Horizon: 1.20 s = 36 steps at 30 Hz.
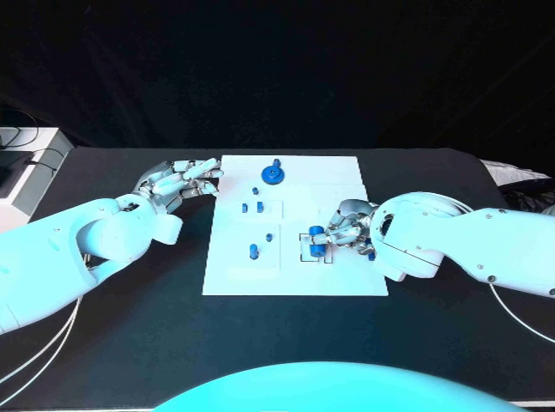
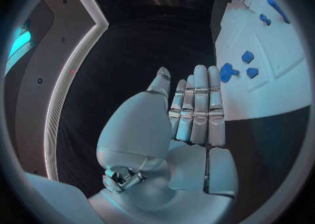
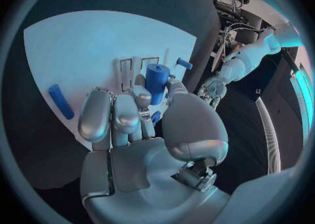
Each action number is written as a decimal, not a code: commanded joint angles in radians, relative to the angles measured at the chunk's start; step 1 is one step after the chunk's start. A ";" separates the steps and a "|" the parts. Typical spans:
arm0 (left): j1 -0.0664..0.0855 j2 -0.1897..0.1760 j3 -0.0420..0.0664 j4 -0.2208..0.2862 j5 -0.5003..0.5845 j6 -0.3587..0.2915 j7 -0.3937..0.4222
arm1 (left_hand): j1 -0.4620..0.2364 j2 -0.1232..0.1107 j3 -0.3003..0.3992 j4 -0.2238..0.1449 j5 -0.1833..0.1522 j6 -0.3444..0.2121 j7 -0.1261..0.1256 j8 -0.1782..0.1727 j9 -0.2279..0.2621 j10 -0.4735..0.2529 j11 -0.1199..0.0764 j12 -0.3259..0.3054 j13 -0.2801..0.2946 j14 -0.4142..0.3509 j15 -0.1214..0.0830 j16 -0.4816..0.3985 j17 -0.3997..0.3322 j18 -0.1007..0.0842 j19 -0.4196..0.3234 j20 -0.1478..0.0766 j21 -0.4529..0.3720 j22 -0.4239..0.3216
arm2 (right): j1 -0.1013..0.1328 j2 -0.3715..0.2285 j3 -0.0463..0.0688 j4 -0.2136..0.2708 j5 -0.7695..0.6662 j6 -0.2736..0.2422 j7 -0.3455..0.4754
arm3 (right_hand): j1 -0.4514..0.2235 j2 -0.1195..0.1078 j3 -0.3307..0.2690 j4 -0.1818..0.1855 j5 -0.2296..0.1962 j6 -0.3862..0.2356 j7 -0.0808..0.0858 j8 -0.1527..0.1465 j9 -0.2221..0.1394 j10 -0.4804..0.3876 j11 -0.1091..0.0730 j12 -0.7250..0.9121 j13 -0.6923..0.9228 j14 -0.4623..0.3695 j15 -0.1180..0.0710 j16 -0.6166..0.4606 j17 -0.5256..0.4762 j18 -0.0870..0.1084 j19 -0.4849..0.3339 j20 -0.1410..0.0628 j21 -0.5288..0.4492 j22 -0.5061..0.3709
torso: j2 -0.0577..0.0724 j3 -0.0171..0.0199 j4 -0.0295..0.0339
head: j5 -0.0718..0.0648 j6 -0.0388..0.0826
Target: Assemble the parts on the task board
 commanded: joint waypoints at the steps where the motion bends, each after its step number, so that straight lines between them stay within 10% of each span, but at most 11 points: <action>1: 0.000 0.002 0.001 0.000 0.003 0.018 0.004 | 0.001 0.006 -0.001 -0.001 0.000 -0.003 -0.002 0.001 0.001 -0.003 -0.001 0.004 0.000 -0.005 0.005 -0.006 -0.001 -0.013 0.002 0.002 -0.005 -0.001 | -0.005 0.007 0.000 -0.003 -0.017 -0.010 0.002 | -0.004 0.009 0.198 -0.203 -0.004 -0.001 -0.002 -0.003 0.001 -0.005 -0.005 -0.004 -0.001 0.000 -0.002 -0.005 -0.001 -0.008 0.033 -0.004 -0.004 0.147 | 0.000 0.0013 0.0014 | 0.003 0.001; 20: 0.000 0.002 0.001 0.000 -0.015 0.017 -0.001 | 0.000 0.006 -0.002 -0.001 0.000 -0.003 -0.001 0.001 0.001 -0.004 0.000 0.004 0.000 -0.005 0.005 -0.006 -0.001 -0.013 0.002 0.002 -0.005 0.000 | -0.022 0.033 0.000 -0.032 -0.049 -0.021 0.003 | -0.010 0.001 0.180 -0.199 -0.016 -0.003 0.001 -0.008 -0.003 -0.009 -0.003 -0.010 -0.006 0.000 0.000 -0.008 -0.003 -0.007 0.032 -0.003 -0.008 0.147 | 0.000 0.0005 -0.0008 | 0.013 0.002; 36: 0.000 0.000 0.000 0.000 -0.016 0.020 -0.005 | -0.002 0.004 -0.004 0.001 -0.001 -0.004 0.000 0.001 0.001 -0.006 0.001 0.003 0.000 -0.006 0.006 -0.006 -0.002 -0.013 0.001 0.002 -0.006 0.000 | -0.033 0.044 -0.001 -0.055 -0.064 0.008 0.002 | -0.026 -0.049 0.129 -0.121 -0.190 0.003 0.009 -0.018 -0.020 -0.017 0.004 -0.021 -0.021 0.000 0.005 -0.013 -0.003 -0.005 0.031 0.003 -0.018 0.145 | 0.001 0.0012 -0.0001 | 0.015 -0.003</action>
